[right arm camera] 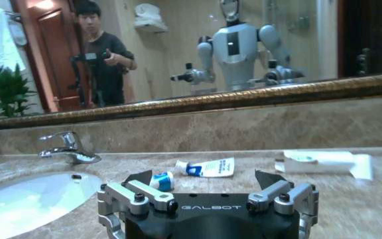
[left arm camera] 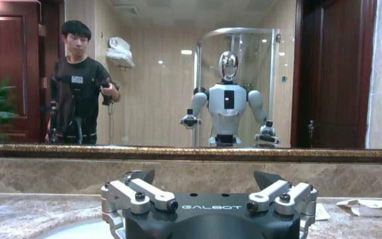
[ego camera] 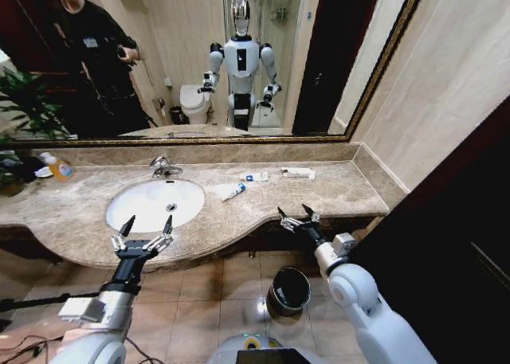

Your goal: Pick up the trash from the sink and place it in the trash bin.

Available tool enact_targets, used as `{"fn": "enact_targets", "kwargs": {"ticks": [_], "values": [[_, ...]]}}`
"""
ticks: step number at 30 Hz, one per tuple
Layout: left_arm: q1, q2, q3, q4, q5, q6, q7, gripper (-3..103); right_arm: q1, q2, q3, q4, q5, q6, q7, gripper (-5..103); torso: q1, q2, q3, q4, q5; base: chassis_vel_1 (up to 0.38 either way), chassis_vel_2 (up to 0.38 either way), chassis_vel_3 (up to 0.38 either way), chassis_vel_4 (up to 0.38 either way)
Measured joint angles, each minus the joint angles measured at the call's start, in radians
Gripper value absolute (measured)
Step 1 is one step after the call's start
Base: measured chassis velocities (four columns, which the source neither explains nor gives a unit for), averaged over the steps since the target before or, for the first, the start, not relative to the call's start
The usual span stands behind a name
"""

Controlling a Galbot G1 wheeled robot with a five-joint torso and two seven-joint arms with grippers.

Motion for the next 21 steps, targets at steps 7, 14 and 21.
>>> {"fn": "enact_targets", "kwargs": {"ticks": [7, 14, 21], "values": [[0.0, 0.0, 0.0, 0.0, 0.0, 0.0, 0.0, 100, 0.159, -0.021, -0.05, -0.122, 0.02, 0.001, -0.07, 100, 0.0, 0.0, 0.0, 0.0, -0.0001, 0.0, 0.0, 0.0, 0.0], [0.0, 0.0, 0.0, 0.0, 0.0, 0.0, 0.0, 100, 0.311, -0.007, -0.174, -0.236, 0.028, -0.017, -0.08, 100, 0.0, 0.0, 0.0, 0.0001, 0.0, 0.0, 0.0, 0.0, 0.0], [0.0, 0.0, 0.0, 0.0, 0.0, 0.0, 0.0, 100, 0.477, 0.017, -0.275, -0.339, 0.045, -0.089, -0.223, 100, 0.0, 0.0, 0.0, 0.0001, -0.0003, 0.0, 0.0, 0.0, 0.0]]}}
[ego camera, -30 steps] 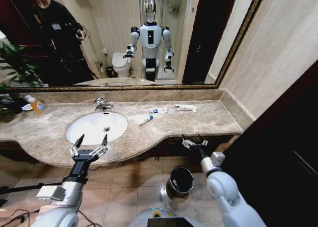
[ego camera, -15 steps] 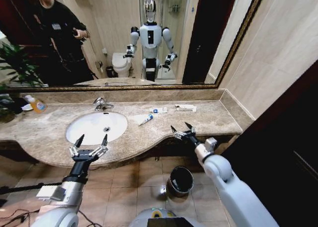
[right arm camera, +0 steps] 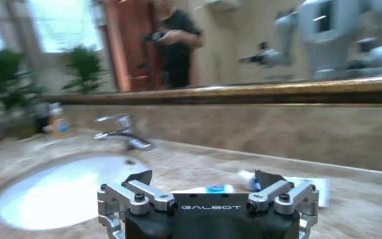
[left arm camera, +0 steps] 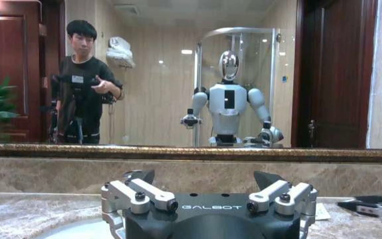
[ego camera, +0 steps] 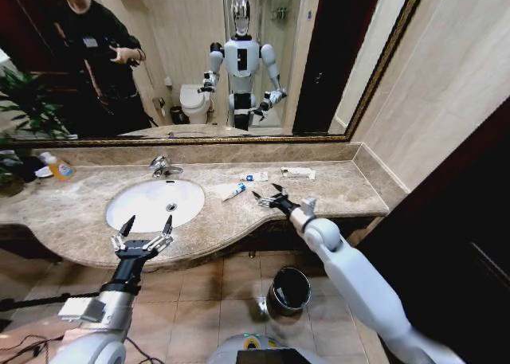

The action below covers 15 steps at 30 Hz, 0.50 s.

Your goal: Pick up the trash from the sink and place it in the trash bin.

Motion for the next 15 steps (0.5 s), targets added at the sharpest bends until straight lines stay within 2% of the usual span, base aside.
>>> {"fn": "enact_targets", "kwargs": {"ticks": [1, 2, 4, 7, 15], "values": [[0.0, 0.0, 0.0, 0.0, 0.0, 0.0, 0.0, 100, 0.025, 0.003, -0.011, -0.019, 0.0, -0.002, -0.035, 100, 0.0, 0.0, 0.0, 0.0, 0.0, 0.0, 0.0, 0.0, 0.0], [0.0, 0.0, 0.0, 0.0, 0.0, 0.0, 0.0, 100, 0.025, 0.003, -0.011, -0.019, 0.0, -0.002, -0.035, 100, 0.0, 0.0, 0.0, 0.0, 0.0, 0.0, 0.0, 0.0, 0.0], [0.0, 0.0, 0.0, 0.0, 0.0, 0.0, 0.0, 100, 0.083, 0.012, -0.042, -0.068, -0.025, -0.001, -0.117, 100, 0.0, 0.0, 0.0, 0.0, 0.0001, 0.0, 0.0, 0.0, 0.0], [0.0, 0.0, 0.0, 0.0, 0.0, 0.0, 0.0, 100, 0.13, 0.017, -0.073, -0.106, -0.053, 0.001, -0.157, 100, 0.0, 0.0, 0.0, 0.0, -0.0001, 0.0, 0.0, 0.0, 0.0], [0.0, 0.0, 0.0, 0.0, 0.0, 0.0, 0.0, 100, 0.227, 0.061, -0.176, -0.21, -0.064, -0.012, -0.085, 100, 0.0, 0.0, 0.0, 0.0, 0.0, 0.0, 0.0, 0.0, 0.0]]}}
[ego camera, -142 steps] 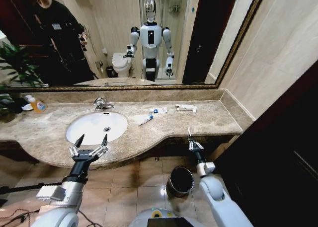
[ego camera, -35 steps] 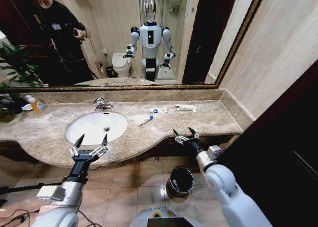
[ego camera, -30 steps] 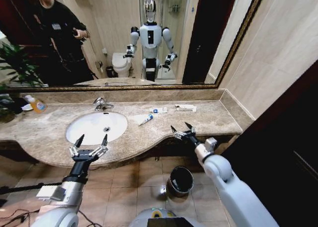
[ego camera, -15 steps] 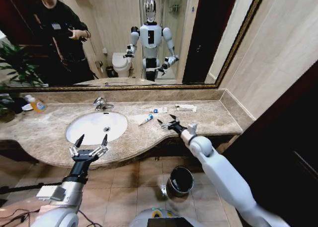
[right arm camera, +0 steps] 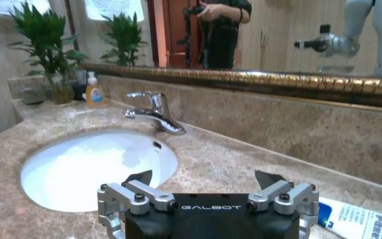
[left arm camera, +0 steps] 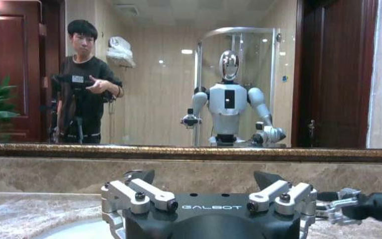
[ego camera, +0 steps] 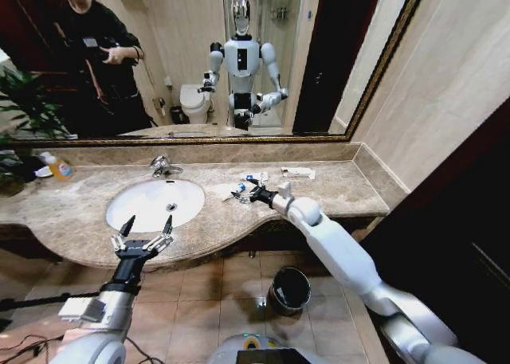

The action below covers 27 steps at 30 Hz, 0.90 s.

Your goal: Pick up the trash from the sink and place it in the trash bin.

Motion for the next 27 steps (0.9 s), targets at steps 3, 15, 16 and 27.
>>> {"fn": "enact_targets", "kwargs": {"ticks": [3, 15, 16, 27], "values": [[0.0, 0.0, 0.0, 0.0, 0.0, 0.0, 0.0, 100, 0.006, 0.009, -0.009, -0.011, 0.001, -0.01, 0.013, 100, 0.0, 0.0, 0.0, 0.0, 0.0, 0.0, 0.0, 0.0, 0.0], [0.0, 0.0, 0.0, 0.0, 0.0, 0.0, 0.0, 100, 0.029, 0.073, -0.076, -0.065, 0.019, -0.004, 0.22, 100, 0.0, 0.0, 0.0, -0.0001, -0.0001, 0.0, 0.0, 0.0, 0.0], [0.0, 0.0, 0.0, 0.0, 0.0, 0.0, 0.0, 100, 0.032, 0.082, -0.081, -0.07, 0.021, -0.002, 0.24, 100, 0.0, 0.0, 0.0, -0.0001, -0.0001, 0.0, 0.0, 0.0, 0.0], [0.0, 0.0, 0.0, 0.0, 0.0, 0.0, 0.0, 100, 0.043, 0.202, -0.126, -0.101, 0.089, -0.042, 0.527, 100, 0.0, 0.0, 0.0, -0.0001, 0.0, 0.0, 0.0, 0.0, 0.0]]}}
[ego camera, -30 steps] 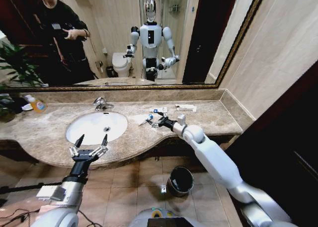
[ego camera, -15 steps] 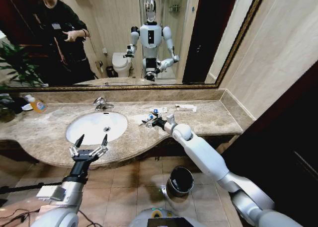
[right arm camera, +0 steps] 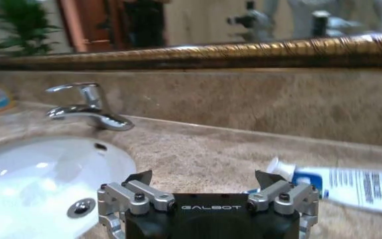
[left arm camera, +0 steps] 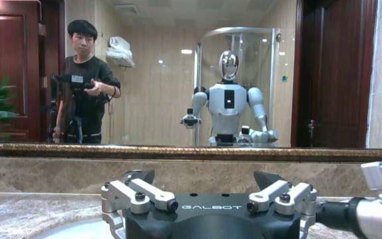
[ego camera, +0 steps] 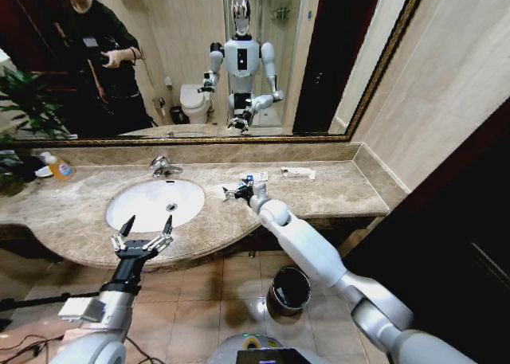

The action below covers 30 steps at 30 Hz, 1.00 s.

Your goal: Pick up the trash from the sink and place it in the trash bin.

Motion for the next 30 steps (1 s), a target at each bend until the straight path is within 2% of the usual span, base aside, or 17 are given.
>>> {"fn": "enact_targets", "kwargs": {"ticks": [3, 5, 7, 8, 11, 18, 24, 27, 28, 30], "values": [[0.0, 0.0, 0.0, 0.0, 0.0, 0.0, 0.0, 100, 0.007, 0.062, -0.005, -0.012, 0.088, -0.019, 0.165, 100, 0.0, 0.0, 0.0, 0.0001, -0.0001, 0.0, 0.0, 0.0, 0.0], [0.0, 0.0, 0.0, 0.0, 0.0, 0.0, 0.0, 100, 0.009, 0.07, -0.005, -0.015, 0.098, -0.019, 0.184, 100, 0.0, 0.0, 0.0, 0.0001, 0.0, 0.0, 0.0, 0.0, 0.0], [0.0, 0.0, 0.0, 0.0, 0.0, 0.0, 0.0, 100, 0.02, 0.103, -0.009, -0.031, 0.126, -0.013, 0.266, 100, 0.0, 0.0, 0.0, 0.0001, 0.0, 0.0, 0.0, 0.0, 0.0], [0.0, 0.0, 0.0, 0.0, 0.0, 0.0, 0.0, 100, 0.02, 0.103, -0.009, -0.031, 0.126, -0.013, 0.266, 100, 0.0, 0.0, 0.0, 0.0001, 0.0, 0.0, 0.0, 0.0, 0.0], [0.0, 0.0, 0.0, 0.0, 0.0, 0.0, 0.0, 100, 0.026, 0.126, -0.012, -0.053, 0.128, 0.022, 0.333, 100, 0.0, 0.0, 0.0, 0.0001, 0.0001, 0.0, 0.0, 0.0, 0.0], [0.0, 0.0, 0.0, 0.0, 0.0, 0.0, 0.0, 100, 0.023, 0.148, -0.008, -0.071, 0.126, 0.06, 0.421, 100, 0.0, 0.0, 0.0, 0.0, 0.0002, 0.0, 0.0, 0.0, 0.0], [0.0, 0.0, 0.0, 0.0, 0.0, 0.0, 0.0, 100, 0.007, 0.159, -0.005, -0.078, 0.125, 0.075, 0.433, 101, 0.0, 0.0, 0.0, 0.0, 0.0002, 0.0, 0.0, 0.0, 0.0], [0.0, 0.0, 0.0, 0.0, 0.0, 0.0, 0.0, 100, -0.007, 0.164, 0.002, -0.086, 0.123, 0.077, 0.432, 92, 0.0, 0.0, 0.0, 0.0, 0.0002, 0.0, 0.0, 0.0, 0.0], [0.0, 0.0, 0.0, 0.0, 0.0, 0.0, 0.0, 100, -0.007, 0.164, 0.002, -0.086, 0.123, 0.077, 0.432, 92, 0.0, 0.0, 0.0, 0.0, 0.0002, 0.0, 0.0, 0.0, 0.0], [0.0, 0.0, 0.0, 0.0, 0.0, 0.0, 0.0, 100, -0.01, 0.167, 0.006, -0.094, 0.119, 0.077, 0.429, 84, 0.0, 0.0, 0.0, 0.0, 0.0002, 0.0, 0.0, 0.0, 0.0]]}}
